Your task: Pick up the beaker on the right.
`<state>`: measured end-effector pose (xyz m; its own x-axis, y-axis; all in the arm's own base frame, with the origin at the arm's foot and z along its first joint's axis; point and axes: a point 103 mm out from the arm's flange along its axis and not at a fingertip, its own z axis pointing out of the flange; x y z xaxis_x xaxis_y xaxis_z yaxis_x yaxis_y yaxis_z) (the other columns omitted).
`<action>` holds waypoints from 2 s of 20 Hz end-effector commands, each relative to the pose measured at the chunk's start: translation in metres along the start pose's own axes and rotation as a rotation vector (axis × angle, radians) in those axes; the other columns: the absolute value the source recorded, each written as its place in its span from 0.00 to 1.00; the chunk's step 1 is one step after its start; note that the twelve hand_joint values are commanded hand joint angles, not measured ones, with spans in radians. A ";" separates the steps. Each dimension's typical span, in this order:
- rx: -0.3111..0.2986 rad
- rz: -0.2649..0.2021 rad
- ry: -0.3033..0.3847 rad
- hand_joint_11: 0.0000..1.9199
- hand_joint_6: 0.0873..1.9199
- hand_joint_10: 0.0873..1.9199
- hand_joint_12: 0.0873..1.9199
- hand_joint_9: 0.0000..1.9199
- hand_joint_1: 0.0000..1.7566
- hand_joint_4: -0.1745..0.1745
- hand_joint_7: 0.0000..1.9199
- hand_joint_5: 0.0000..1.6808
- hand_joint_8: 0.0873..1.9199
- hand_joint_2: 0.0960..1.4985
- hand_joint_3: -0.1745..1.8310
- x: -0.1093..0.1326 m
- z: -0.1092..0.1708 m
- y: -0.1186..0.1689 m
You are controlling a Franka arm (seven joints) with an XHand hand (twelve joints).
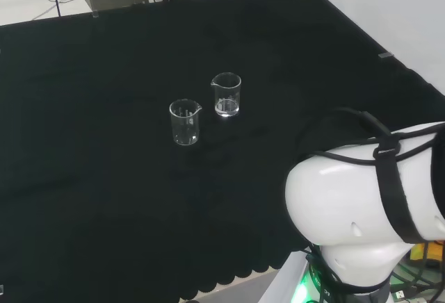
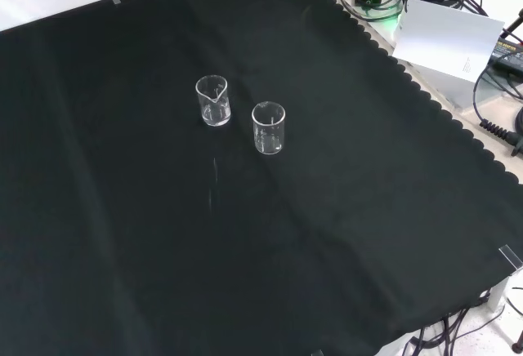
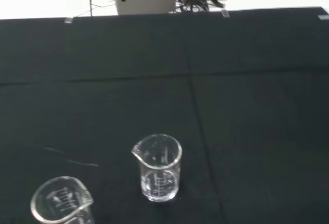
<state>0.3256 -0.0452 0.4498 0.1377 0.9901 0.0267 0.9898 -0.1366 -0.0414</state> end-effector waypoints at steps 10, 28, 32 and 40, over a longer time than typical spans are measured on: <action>0.063 -0.022 0.071 0.00 0.00 0.30 0.65 0.10 0.08 0.41 0.05 0.29 0.24 0.80 0.24 -0.050 0.105 0.095; 0.164 -0.208 0.424 0.00 0.00 0.30 0.67 0.17 0.38 0.39 0.13 0.29 0.29 0.56 0.21 -0.051 0.225 0.158; 0.177 -0.261 0.416 0.00 0.00 0.30 0.70 0.19 0.49 0.41 0.13 0.28 0.30 0.39 0.38 -0.048 0.243 0.165; 0.230 -0.289 0.405 0.00 0.00 0.32 0.71 0.17 0.50 0.43 0.12 0.27 0.30 0.30 0.47 -0.054 0.274 0.171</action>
<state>0.4562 -0.1349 0.2851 -0.0174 0.9321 0.3617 0.9982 0.0368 -0.0470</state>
